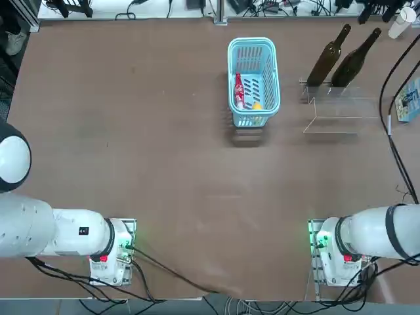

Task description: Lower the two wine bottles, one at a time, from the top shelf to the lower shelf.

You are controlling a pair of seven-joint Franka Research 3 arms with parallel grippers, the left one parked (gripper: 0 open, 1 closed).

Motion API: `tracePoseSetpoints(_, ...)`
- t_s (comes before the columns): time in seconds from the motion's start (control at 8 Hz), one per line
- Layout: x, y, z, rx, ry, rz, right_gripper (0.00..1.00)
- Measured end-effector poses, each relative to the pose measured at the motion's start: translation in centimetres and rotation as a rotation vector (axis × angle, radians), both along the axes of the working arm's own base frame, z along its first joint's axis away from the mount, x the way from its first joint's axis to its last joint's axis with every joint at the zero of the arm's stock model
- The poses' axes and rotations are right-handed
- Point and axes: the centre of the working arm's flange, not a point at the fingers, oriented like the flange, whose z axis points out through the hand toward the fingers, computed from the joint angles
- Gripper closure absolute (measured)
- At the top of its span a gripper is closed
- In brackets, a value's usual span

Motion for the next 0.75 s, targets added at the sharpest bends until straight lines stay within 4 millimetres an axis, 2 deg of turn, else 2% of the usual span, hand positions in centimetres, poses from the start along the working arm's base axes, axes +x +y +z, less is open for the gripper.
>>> tracePoseSetpoints(0.25,0.1,-0.15,-1.55,-0.01,-0.011,-0.003,0.0)
tracePoseSetpoints(0.75,0.33,0.39,-1.39,-0.024,-0.035,0.012,0.0)
